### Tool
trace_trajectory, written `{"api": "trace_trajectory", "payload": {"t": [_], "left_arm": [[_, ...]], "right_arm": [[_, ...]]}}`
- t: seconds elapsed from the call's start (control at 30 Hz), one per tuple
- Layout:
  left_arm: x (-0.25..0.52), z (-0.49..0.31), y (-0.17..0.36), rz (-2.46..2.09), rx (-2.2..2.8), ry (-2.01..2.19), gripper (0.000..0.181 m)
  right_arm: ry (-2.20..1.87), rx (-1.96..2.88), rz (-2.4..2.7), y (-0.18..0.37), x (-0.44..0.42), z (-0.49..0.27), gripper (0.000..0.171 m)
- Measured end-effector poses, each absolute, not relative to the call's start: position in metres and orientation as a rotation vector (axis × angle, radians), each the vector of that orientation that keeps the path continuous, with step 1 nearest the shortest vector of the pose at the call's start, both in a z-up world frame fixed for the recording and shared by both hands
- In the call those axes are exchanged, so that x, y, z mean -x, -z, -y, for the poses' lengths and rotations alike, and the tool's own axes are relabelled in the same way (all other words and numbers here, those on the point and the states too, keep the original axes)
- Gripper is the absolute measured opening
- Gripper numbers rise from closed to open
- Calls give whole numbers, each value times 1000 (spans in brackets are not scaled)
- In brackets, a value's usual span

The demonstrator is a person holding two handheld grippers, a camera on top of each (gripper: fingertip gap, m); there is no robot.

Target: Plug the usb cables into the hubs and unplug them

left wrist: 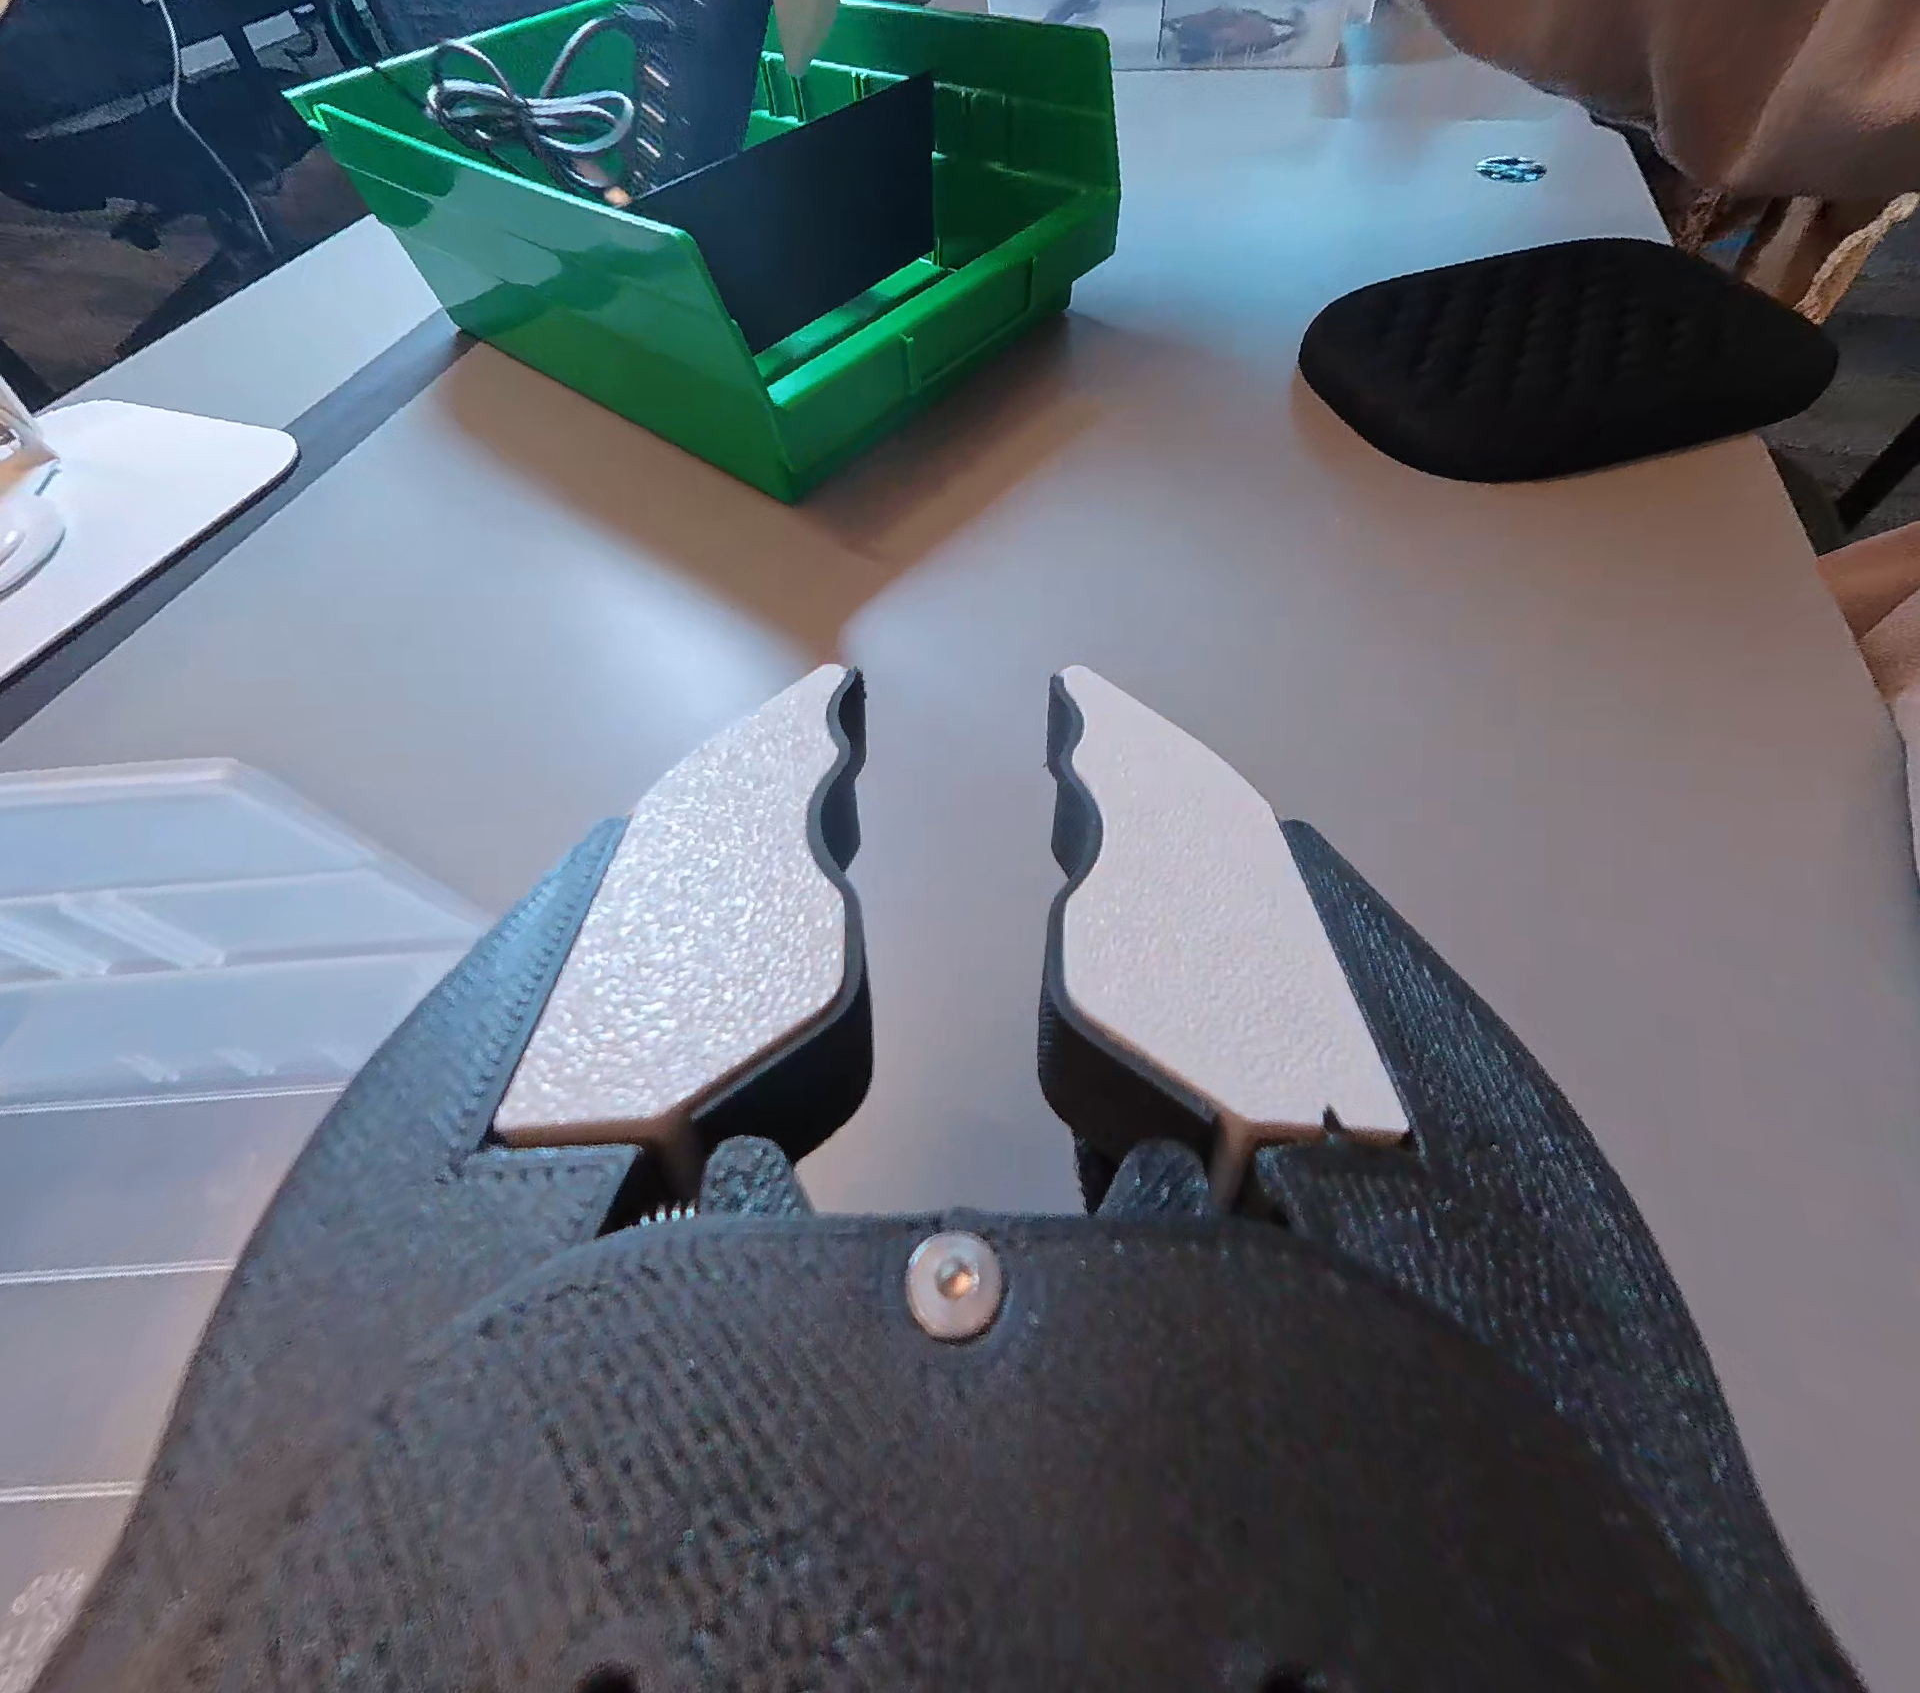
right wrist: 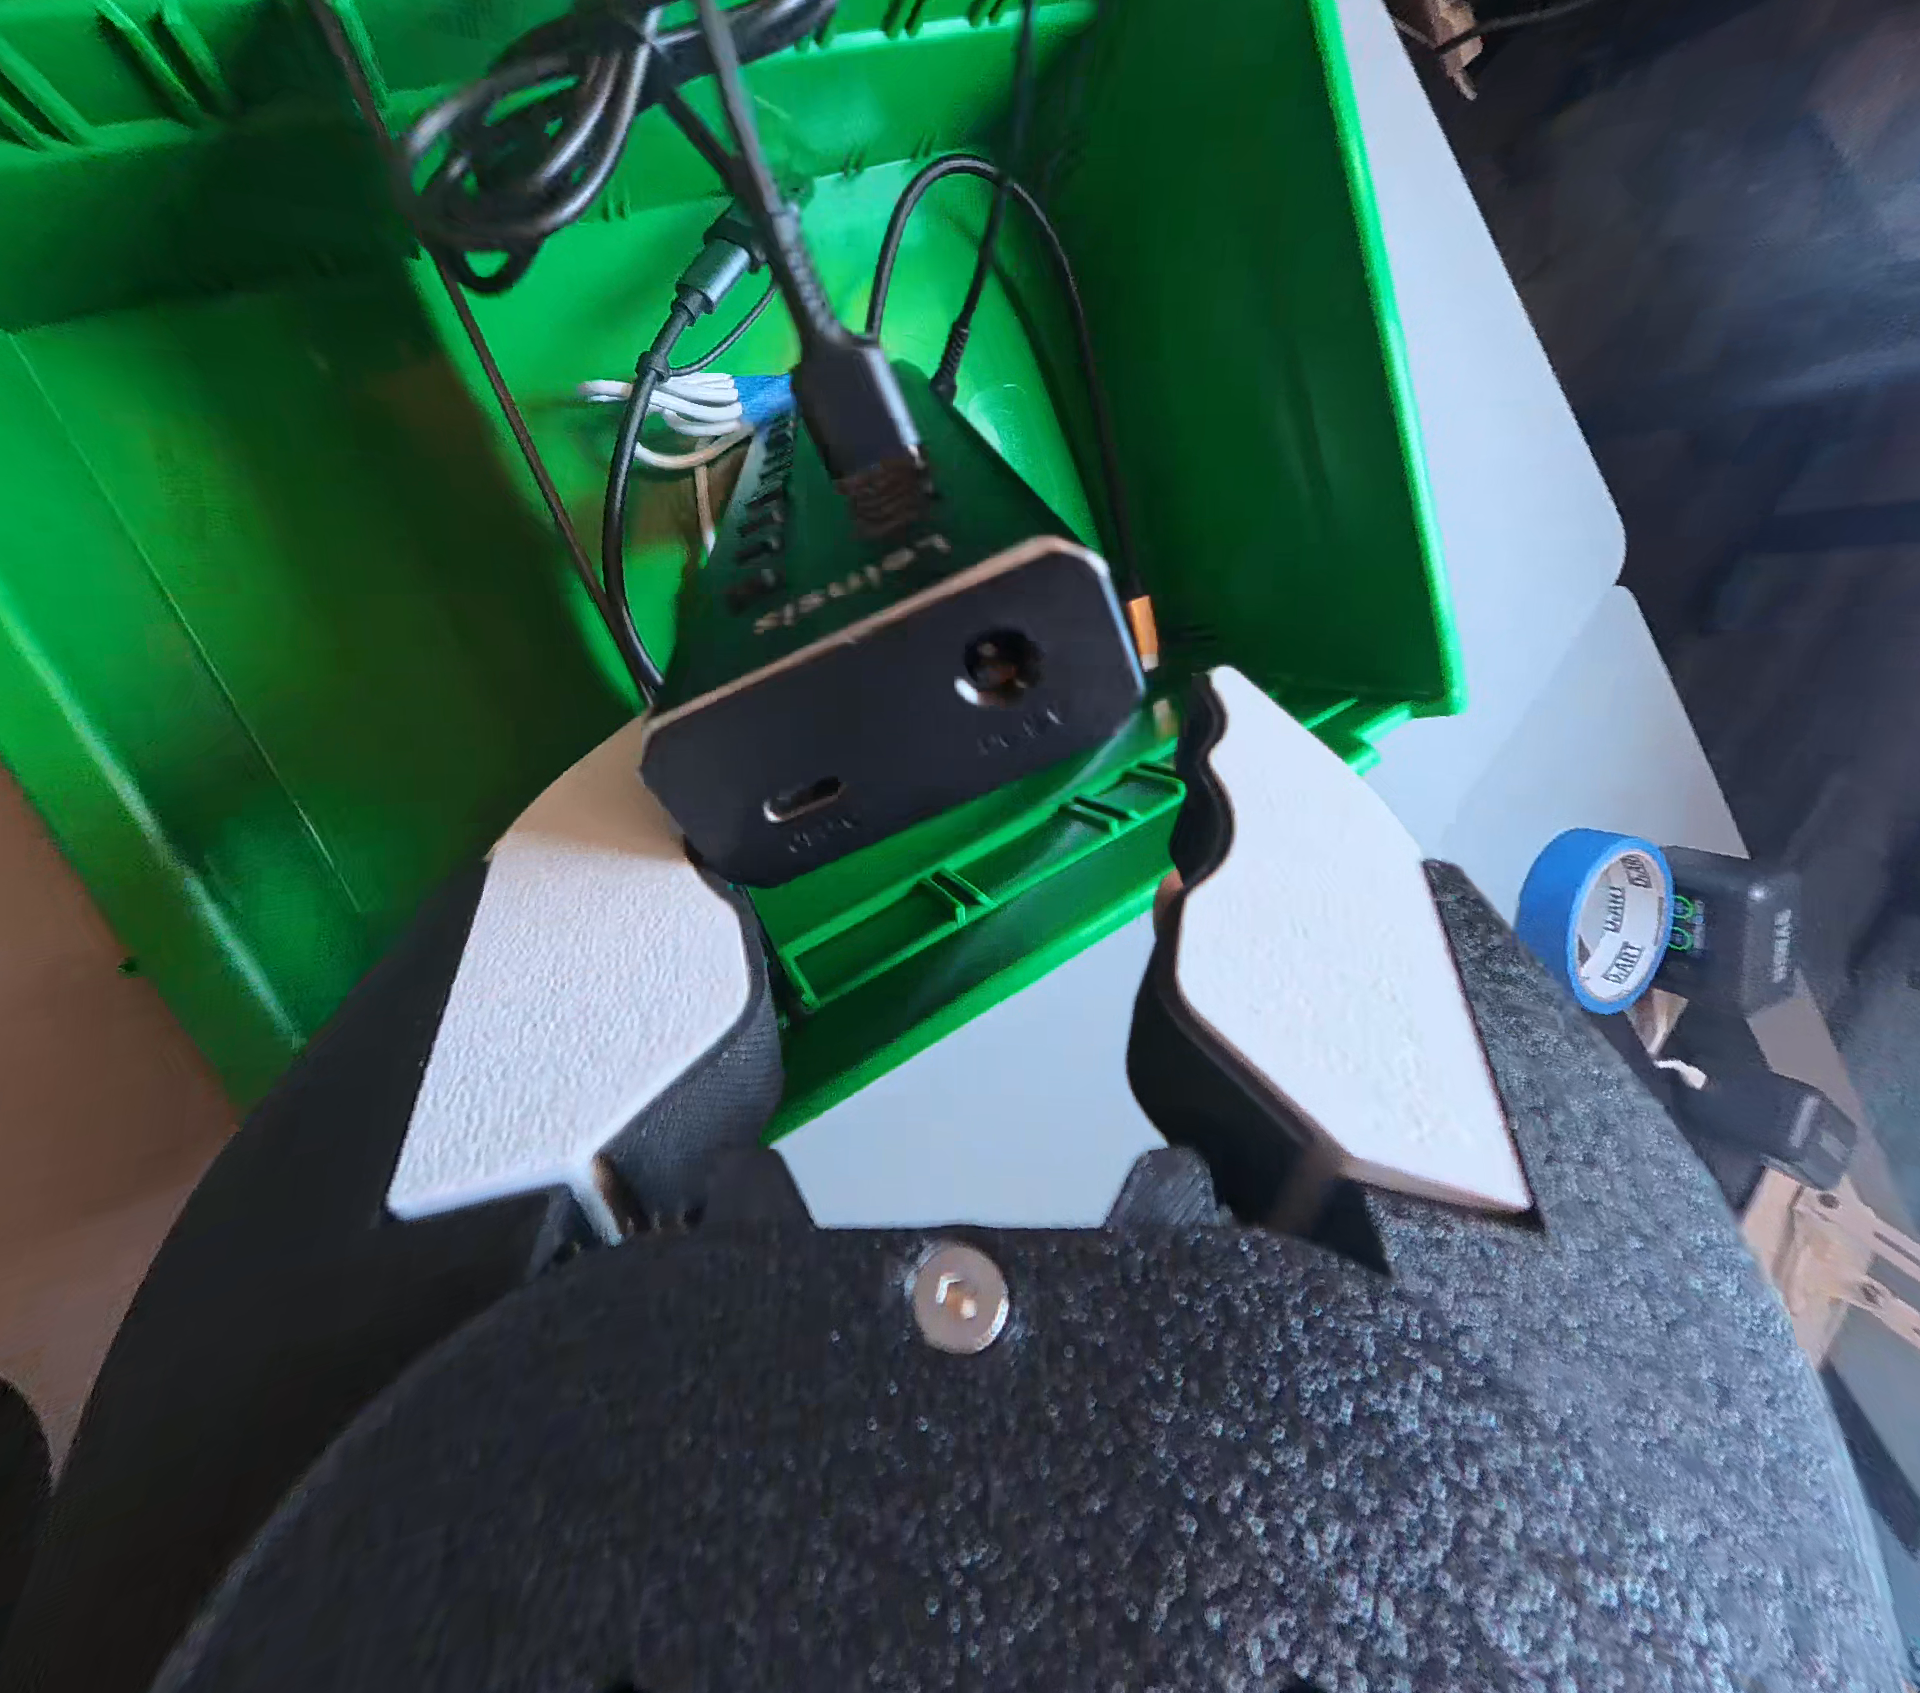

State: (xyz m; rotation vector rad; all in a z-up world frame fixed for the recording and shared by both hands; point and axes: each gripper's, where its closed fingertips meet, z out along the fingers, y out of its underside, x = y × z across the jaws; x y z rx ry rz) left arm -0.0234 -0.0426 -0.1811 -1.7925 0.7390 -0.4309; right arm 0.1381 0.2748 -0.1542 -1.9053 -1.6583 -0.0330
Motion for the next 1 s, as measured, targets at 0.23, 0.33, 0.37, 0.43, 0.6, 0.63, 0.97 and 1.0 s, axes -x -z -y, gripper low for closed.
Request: {"api": "trace_trajectory", "payload": {"t": [0.23, 0.33, 0.37, 0.43, 0.6, 0.63, 0.97, 1.0], "left_arm": [[23, 44, 186, -774, 1812, 416, 34], [22, 45, 188, -800, 1817, 382, 34], [22, 46, 189, -806, 1818, 379, 33], [21, 46, 190, -811, 1821, 382, 33], [19, 46, 195, -825, 1842, 378, 33], [19, 47, 196, -831, 1841, 376, 33], [13, 47, 203, -862, 1860, 376, 32], [13, 48, 203, -863, 1860, 372, 32]], "right_arm": [[73, 1833, 1710, 151, -131, -265, 77], [92, 1840, 1701, 144, -133, -264, 85], [113, 1821, 1709, 142, -135, -263, 86], [128, 1824, 1752, 143, -138, -259, 85], [130, 1866, 1866, 153, -151, -249, 72], [141, 1867, 1878, 155, -153, -249, 69], [586, 1958, 1977, 166, -189, -298, 63], [624, 1932, 1959, 164, -186, -309, 63]]}}
